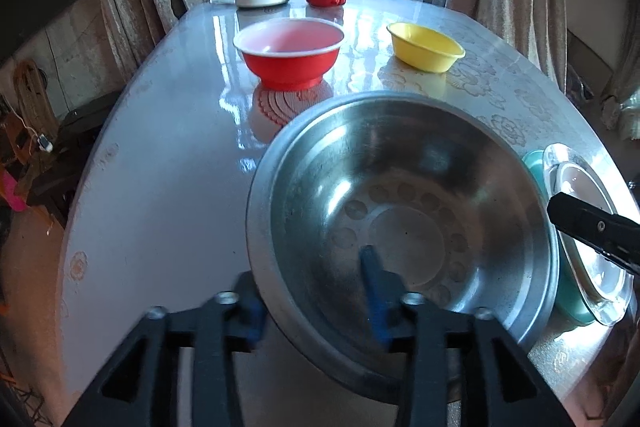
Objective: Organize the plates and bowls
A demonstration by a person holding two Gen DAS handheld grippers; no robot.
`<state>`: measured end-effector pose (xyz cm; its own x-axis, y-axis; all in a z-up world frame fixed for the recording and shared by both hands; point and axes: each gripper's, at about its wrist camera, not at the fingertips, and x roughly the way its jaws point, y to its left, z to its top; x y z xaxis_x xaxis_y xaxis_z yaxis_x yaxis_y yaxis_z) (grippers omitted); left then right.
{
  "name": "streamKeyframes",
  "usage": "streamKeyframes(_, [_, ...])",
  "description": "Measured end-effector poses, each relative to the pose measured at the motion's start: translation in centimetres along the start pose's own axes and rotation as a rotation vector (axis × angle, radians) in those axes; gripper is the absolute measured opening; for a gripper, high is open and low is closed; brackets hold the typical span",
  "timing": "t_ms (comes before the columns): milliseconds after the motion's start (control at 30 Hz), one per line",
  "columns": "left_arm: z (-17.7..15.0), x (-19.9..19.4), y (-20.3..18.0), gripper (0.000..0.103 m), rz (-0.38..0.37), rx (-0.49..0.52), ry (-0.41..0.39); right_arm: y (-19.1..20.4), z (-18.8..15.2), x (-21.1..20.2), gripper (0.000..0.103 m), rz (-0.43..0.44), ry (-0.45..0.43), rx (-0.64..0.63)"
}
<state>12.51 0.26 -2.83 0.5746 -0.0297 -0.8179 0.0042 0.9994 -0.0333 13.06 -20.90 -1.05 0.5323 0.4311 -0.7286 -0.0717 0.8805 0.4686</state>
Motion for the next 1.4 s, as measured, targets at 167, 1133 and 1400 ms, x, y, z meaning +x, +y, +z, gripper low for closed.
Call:
streamKeyframes(167, [0.2, -1.6, 0.3, 0.061, 0.002, -0.007, -0.054, -0.6, 0.0, -0.8, 0.031, 0.003, -0.014, 0.026])
streamKeyframes(1133, [8.8, -1.4, -2.3, 0.087, -0.096, 0.022, -0.074, -5.3, 7.7, -0.4, 0.039, -0.080, -0.007, 0.123])
streamKeyframes(1400, [12.5, -0.1, -5.5, 0.088, -0.110, 0.101, -0.061, -6.7, 12.2, 1.0, 0.039, -0.113, 0.045, 0.124])
